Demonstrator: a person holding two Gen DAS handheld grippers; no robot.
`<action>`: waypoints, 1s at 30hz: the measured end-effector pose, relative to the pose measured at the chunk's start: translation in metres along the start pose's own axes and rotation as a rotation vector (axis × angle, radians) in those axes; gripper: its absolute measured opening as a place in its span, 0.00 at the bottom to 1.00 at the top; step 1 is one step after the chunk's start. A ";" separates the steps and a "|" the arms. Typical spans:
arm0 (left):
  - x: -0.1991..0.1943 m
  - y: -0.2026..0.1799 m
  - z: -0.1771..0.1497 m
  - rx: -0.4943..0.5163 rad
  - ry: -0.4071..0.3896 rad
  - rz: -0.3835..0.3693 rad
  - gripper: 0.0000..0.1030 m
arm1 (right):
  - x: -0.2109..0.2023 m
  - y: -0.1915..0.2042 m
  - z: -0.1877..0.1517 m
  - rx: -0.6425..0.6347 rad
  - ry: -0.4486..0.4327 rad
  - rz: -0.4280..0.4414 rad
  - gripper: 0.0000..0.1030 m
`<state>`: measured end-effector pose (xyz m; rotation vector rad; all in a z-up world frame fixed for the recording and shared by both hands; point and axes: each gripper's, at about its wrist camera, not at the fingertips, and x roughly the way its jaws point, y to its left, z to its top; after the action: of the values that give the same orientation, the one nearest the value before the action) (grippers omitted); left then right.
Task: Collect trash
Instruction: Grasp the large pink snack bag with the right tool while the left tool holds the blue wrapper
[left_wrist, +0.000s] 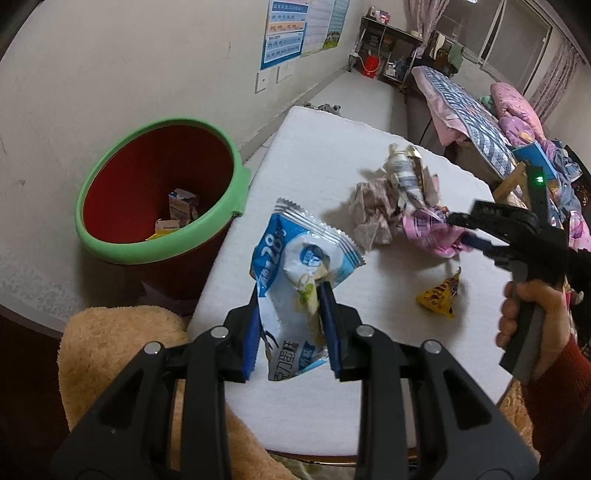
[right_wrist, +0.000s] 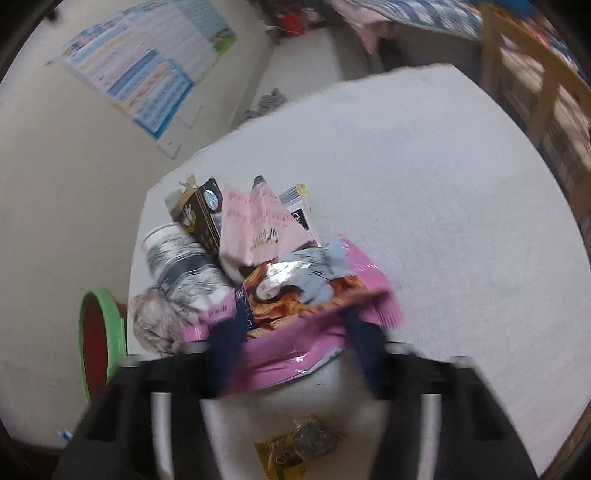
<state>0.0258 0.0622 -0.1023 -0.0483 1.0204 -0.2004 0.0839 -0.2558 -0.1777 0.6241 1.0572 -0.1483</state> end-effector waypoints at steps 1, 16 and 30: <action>0.001 0.001 0.000 -0.003 0.001 0.001 0.28 | -0.003 -0.001 0.000 -0.011 0.004 0.014 0.22; -0.004 0.008 0.013 -0.021 -0.041 0.035 0.28 | -0.088 0.009 -0.023 -0.143 -0.129 0.112 0.12; -0.004 0.020 0.011 -0.024 -0.043 0.058 0.28 | -0.055 -0.017 -0.045 0.009 -0.014 -0.002 0.79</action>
<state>0.0364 0.0823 -0.0956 -0.0451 0.9802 -0.1340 0.0156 -0.2546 -0.1535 0.6296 1.0440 -0.1596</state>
